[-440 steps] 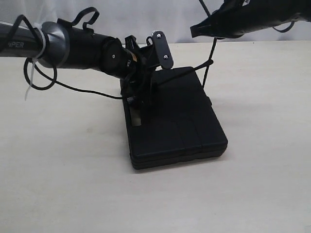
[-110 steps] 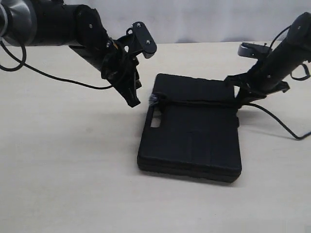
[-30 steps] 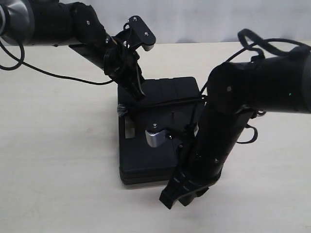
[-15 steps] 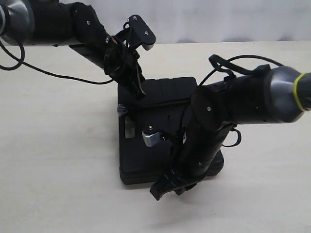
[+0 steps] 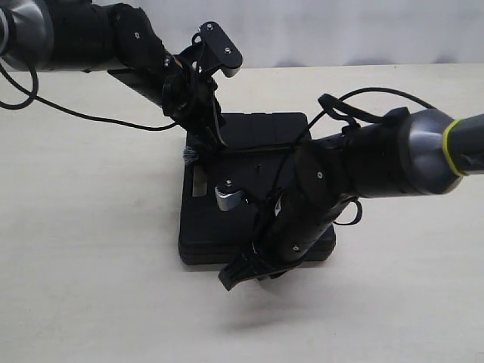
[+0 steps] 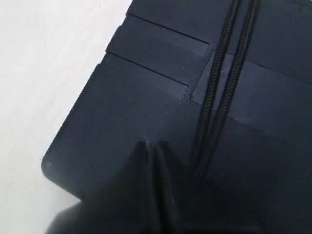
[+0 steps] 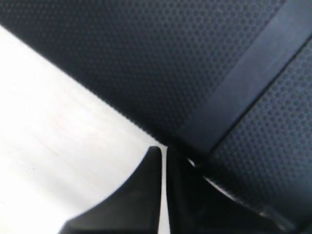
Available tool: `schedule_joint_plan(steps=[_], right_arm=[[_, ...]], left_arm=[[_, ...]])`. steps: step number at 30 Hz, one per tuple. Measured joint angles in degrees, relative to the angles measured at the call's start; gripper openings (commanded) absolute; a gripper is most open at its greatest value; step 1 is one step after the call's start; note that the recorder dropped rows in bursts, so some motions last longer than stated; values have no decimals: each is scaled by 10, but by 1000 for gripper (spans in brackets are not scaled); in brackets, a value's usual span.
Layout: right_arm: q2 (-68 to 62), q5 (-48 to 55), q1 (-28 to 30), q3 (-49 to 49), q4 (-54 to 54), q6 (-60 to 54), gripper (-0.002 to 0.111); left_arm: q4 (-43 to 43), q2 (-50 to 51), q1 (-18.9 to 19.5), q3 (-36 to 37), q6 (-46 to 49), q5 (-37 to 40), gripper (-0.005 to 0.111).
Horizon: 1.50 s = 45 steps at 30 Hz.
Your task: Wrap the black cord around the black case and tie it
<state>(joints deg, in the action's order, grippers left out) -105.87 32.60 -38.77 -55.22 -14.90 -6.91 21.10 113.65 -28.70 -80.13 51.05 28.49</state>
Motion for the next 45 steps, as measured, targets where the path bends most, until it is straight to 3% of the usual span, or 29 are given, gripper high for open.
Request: schedule_joint_plan(steps=[12,22,30,33,39,45], right_arm=[[20,27,0,-4,7,0,4],[98,55,0,-22,33,1,4],[185,61,0,-26,55,5,4],[228,60,0,-26,67,5,4],[283,55,0,-26,77,6,4],[341,42,0,-26,95,15,4]], left_arm=[[0,-6,0,0,0,0,0],[1,-81,0,19,-42,8,0],[2,-195,0,110,-80,-85,0],[11,-265,0,203,-96,-199,0],[46,-369,0,332,-105,-355,0],[50,-484,0,407,-129,-398,0]])
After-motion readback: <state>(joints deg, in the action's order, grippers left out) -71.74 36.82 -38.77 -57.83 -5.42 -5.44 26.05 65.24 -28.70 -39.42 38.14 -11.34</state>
